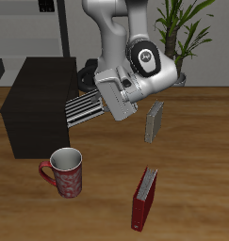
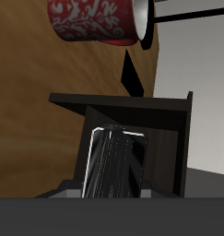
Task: Place the striped book in the top region of the shelf
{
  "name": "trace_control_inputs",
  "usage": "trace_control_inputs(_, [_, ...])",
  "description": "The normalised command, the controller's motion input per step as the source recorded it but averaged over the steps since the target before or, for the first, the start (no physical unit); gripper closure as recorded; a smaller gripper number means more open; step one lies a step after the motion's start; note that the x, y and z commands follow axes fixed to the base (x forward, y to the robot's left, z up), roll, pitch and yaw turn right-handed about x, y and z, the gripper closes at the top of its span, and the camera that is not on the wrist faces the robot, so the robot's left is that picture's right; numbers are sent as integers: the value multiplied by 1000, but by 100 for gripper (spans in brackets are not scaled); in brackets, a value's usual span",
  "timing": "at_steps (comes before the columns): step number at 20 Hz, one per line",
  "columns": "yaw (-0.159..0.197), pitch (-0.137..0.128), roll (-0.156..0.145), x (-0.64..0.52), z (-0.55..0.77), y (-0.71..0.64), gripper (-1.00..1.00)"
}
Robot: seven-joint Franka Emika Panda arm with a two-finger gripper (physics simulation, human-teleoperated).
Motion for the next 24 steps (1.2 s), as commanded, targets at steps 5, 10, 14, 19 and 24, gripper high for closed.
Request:
trace_control_inputs(5, [-11,16,-8,37,-84,-88,100])
trace_control_inputs(10, [-1,17,-11,2,-102,-84,100])
trace_control_inputs(14, [-10,11,-34,17,-51,-161,100])
trace_control_inputs(19, [-14,24,-30,15,-41,-173,100])
trace_control_inputs(24, [-17,13,-27,9,-9,-150,100])
